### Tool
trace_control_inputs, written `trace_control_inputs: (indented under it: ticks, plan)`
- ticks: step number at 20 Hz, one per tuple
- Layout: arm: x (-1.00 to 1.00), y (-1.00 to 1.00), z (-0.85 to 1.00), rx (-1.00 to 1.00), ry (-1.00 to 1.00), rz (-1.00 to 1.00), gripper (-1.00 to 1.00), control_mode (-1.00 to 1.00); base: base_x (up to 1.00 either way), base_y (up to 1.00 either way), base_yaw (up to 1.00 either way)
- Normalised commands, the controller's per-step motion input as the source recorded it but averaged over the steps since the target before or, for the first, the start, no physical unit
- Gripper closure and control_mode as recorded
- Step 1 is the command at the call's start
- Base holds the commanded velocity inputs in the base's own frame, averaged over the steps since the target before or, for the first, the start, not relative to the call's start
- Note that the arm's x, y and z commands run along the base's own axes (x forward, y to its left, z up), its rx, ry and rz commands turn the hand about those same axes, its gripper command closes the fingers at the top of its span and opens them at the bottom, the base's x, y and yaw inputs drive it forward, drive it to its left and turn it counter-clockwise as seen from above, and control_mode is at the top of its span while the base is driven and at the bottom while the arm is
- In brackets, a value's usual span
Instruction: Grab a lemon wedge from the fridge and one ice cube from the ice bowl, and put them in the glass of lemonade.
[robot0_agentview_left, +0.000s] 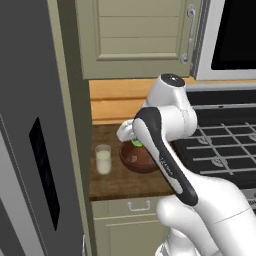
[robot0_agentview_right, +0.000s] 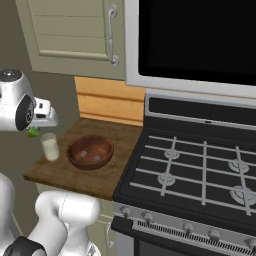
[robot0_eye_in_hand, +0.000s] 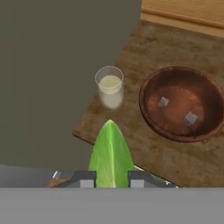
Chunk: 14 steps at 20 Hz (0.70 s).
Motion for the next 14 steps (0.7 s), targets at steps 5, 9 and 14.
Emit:
trace_control_inputs:
  ticks: [5,9,14]
  plan:
    - [0.03,0.17,-0.22,0.14,-0.18,0.22,1.00,-1.00,0.00,0.00,0.00]
    - [0.15,0.56,-0.03,0.13,-0.16,0.20,1.00,-1.00,0.00,0.00,0.00]
    - [0.24,0.15,0.01,0.23,-0.08,0.18,1.00,-1.00,0.00,0.00,0.00]
